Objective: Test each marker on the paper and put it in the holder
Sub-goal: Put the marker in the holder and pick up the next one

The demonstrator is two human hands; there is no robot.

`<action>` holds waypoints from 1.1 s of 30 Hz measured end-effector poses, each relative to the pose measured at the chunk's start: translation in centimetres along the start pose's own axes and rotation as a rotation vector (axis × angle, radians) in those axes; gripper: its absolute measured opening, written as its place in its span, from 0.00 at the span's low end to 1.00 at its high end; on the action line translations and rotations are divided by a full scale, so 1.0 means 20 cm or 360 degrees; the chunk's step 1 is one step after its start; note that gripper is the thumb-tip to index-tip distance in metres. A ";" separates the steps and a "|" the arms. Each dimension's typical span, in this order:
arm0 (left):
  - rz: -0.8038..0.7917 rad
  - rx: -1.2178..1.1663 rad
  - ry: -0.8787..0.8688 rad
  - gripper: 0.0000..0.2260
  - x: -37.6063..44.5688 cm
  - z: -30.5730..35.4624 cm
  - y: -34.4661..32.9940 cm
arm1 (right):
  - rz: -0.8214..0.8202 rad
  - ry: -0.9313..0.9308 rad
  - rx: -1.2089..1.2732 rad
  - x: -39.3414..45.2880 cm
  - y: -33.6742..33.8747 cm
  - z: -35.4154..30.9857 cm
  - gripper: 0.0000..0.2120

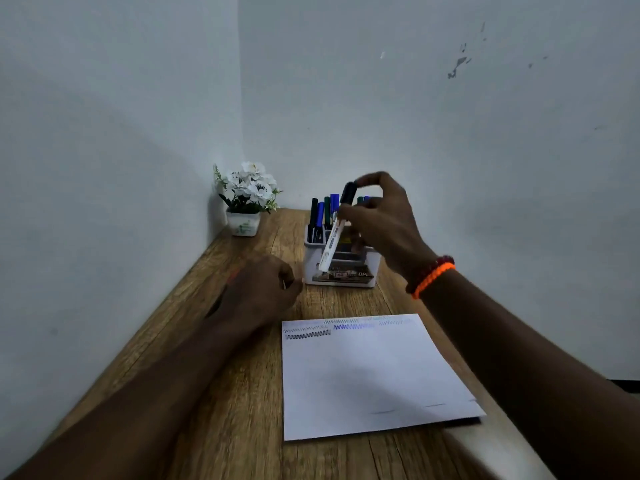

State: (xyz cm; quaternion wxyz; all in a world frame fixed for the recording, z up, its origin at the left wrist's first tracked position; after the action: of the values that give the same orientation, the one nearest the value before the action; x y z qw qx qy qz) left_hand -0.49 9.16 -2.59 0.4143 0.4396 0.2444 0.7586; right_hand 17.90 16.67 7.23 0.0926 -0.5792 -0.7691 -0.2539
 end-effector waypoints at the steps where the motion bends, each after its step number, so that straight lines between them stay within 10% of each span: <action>1: -0.0007 0.0000 0.0013 0.08 0.00 -0.01 0.00 | 0.0044 0.0075 -0.0091 0.07 0.00 -0.04 0.23; 13: 0.0024 0.0032 0.0029 0.09 0.00 -0.02 0.03 | 0.0108 0.0329 -0.0907 0.37 -0.26 -0.08 0.20; 33: 0.0050 0.0050 0.0088 0.10 -0.01 -0.05 0.05 | 0.0022 0.0317 -0.1050 0.30 -0.29 0.14 0.27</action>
State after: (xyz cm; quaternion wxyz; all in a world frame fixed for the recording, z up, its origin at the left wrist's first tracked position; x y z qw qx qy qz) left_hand -1.72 8.44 -2.47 0.3885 0.4288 0.2607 0.7728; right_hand 11.08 22.01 5.75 -0.0233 -0.5556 -0.6287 -0.5436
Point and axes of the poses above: each hand's wrist, its own x-axis towards the middle knuckle, its own y-axis out of the back of the hand, z = x × y, the point moved 10 cm from there along x, towards the middle knuckle, and after that the axes turned 2 degrees about -x, right-handed, at the moved point
